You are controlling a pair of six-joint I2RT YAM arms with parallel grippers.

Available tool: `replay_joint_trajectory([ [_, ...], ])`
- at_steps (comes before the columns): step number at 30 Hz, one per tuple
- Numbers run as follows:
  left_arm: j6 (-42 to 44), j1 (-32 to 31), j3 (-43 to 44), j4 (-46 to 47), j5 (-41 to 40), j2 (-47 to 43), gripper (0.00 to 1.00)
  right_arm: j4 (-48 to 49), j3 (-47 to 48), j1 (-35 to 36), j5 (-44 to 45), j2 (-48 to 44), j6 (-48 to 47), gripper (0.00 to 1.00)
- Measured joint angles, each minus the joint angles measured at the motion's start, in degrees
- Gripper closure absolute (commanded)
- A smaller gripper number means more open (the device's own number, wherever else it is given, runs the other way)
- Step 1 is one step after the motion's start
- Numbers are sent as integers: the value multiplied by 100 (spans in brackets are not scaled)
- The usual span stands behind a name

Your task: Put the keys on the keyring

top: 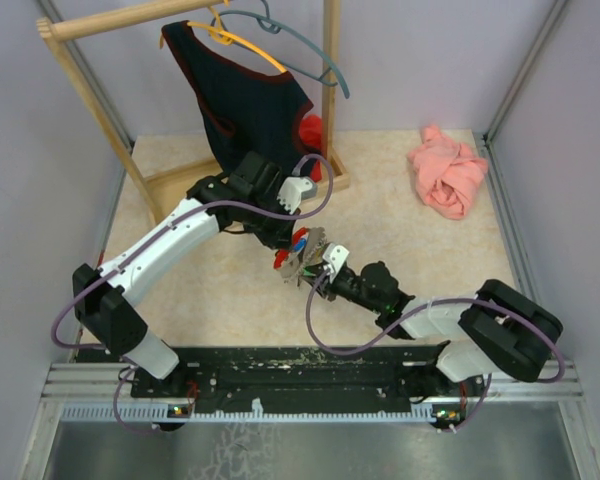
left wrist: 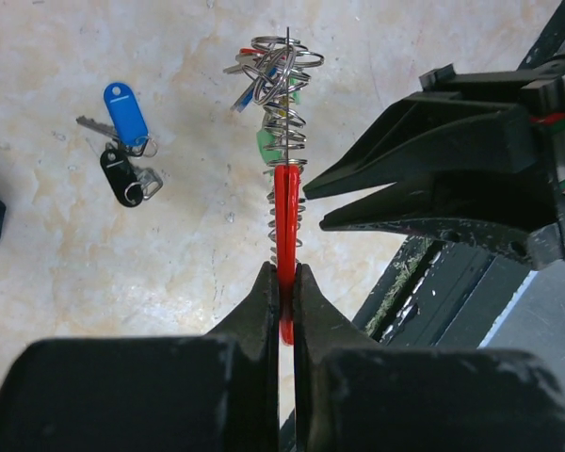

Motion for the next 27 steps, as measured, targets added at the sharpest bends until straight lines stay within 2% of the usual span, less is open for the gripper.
replay_joint_trajectory([
  [11,-2,-11,0,170,151,0,99,385,-280,168,398,166,-129,81],
  [27,-44,-52,0,284,251,0,99,699,-387,240,544,260,-214,82],
])
